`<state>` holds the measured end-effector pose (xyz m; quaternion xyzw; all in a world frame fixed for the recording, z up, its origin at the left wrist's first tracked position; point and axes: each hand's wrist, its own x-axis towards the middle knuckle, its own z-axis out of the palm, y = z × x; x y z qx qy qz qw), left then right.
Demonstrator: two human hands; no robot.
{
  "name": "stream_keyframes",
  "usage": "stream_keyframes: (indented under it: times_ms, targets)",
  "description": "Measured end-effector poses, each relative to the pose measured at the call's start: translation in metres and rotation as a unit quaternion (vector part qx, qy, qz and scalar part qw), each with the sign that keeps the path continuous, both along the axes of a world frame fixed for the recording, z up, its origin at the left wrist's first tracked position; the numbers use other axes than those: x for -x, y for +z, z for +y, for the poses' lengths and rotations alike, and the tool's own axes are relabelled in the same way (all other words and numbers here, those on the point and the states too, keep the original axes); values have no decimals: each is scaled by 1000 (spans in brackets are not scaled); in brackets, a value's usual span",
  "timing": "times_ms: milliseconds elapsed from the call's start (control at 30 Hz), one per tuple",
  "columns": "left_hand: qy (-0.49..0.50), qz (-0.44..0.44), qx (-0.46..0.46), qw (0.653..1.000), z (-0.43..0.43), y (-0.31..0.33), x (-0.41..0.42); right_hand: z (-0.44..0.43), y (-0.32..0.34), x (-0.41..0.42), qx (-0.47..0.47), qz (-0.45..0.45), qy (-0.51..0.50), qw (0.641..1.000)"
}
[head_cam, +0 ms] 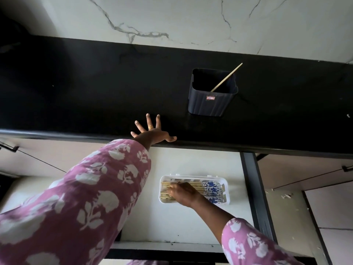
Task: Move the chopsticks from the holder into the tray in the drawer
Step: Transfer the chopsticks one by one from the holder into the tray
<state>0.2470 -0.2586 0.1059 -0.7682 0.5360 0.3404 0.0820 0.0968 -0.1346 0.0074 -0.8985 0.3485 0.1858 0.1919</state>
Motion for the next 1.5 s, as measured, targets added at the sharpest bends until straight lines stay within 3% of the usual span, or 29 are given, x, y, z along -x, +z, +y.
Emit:
stream_keyframes:
  times_ms: [333, 467, 533, 667, 867, 967, 1167, 1300, 1500]
  targets:
    - [5, 2, -1, 1000, 0, 1, 0, -1, -11, -1, 11, -27, -9, 1000]
    - [4, 10, -1, 1000, 0, 0, -3, -14, -16, 1, 16, -25, -80, 996]
    - [5, 10, 1, 1000, 2, 2, -2, -28, -1, 4, 63, -88, -127, 986]
    - [10, 4, 7, 1000, 5, 3, 1, -64, 41, 21, 292, -222, -111, 924]
    - [3, -1, 10, 1000, 5, 1, -1, -138, 118, 53, 483, -345, -193, 781]
    - [6, 5, 9, 1000, 4, 0, -1, -169, 146, 73, 528, -348, -233, 739]
    - [10, 5, 8, 1000, 3, -1, 0, -206, 176, 88, 502, -366, -344, 704]
    - [19, 6, -2, 1000, 1, 0, 1, -226, 184, 86, 361, -338, -495, 715]
    - [17, 13, -7, 1000, -1, 1, -1, -265, 184, 85, 202, -349, -637, 657]
